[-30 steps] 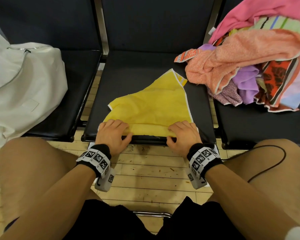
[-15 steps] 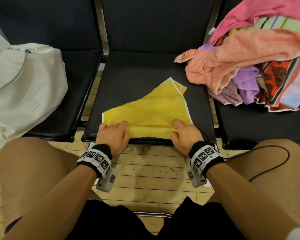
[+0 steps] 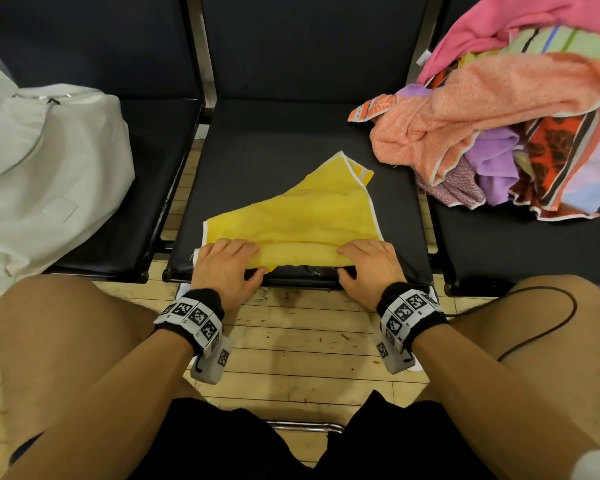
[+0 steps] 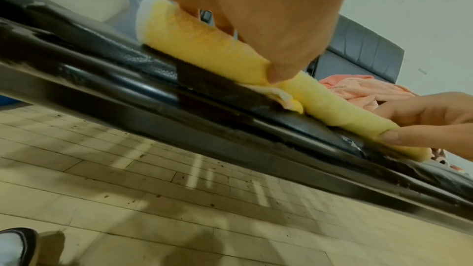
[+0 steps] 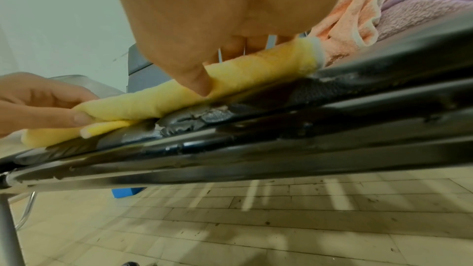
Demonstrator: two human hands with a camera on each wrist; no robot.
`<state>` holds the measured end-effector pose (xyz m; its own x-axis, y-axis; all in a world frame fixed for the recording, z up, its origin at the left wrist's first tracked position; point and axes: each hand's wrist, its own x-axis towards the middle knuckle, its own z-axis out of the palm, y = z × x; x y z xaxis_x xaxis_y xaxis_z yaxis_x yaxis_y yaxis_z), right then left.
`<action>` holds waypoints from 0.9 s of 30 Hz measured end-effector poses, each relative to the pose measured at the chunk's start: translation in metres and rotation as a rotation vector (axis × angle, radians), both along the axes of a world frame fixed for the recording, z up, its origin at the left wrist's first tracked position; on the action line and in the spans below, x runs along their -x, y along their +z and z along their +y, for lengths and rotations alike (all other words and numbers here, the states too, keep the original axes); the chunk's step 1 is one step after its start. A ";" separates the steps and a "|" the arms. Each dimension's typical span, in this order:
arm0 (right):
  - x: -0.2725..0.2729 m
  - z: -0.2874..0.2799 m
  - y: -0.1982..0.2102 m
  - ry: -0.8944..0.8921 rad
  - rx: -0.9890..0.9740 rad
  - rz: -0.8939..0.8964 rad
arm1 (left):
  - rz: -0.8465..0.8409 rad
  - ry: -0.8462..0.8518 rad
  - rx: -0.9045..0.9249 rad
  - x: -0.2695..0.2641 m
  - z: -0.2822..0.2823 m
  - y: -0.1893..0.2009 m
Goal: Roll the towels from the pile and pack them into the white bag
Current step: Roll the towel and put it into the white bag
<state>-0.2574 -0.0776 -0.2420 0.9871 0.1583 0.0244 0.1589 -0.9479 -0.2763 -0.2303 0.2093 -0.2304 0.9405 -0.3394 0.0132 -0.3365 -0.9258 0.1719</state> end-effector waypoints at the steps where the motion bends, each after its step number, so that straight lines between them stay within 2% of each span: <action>1: -0.001 -0.001 0.000 -0.005 -0.008 -0.009 | 0.011 0.000 0.001 -0.001 0.001 0.000; 4: -0.003 -0.003 0.004 -0.022 -0.019 -0.028 | 0.013 0.023 -0.006 -0.002 0.001 0.003; 11: -0.001 0.001 0.016 -0.054 -0.043 0.087 | 0.086 0.052 0.018 0.000 -0.004 0.010; 16: -0.003 0.001 0.010 -0.047 -0.041 -0.080 | -0.104 0.066 0.040 -0.003 -0.002 0.005; 20: -0.003 0.002 0.004 0.019 -0.018 -0.133 | -0.060 0.022 -0.006 -0.002 -0.001 0.002; 27: -0.001 0.000 0.005 0.001 0.000 0.017 | -0.028 0.013 -0.020 -0.001 0.002 0.001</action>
<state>-0.2567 -0.0774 -0.2370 0.9872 0.1596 0.0076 0.1554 -0.9477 -0.2789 -0.2292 0.2113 -0.2292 0.9441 -0.3279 0.0331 -0.3291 -0.9332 0.1444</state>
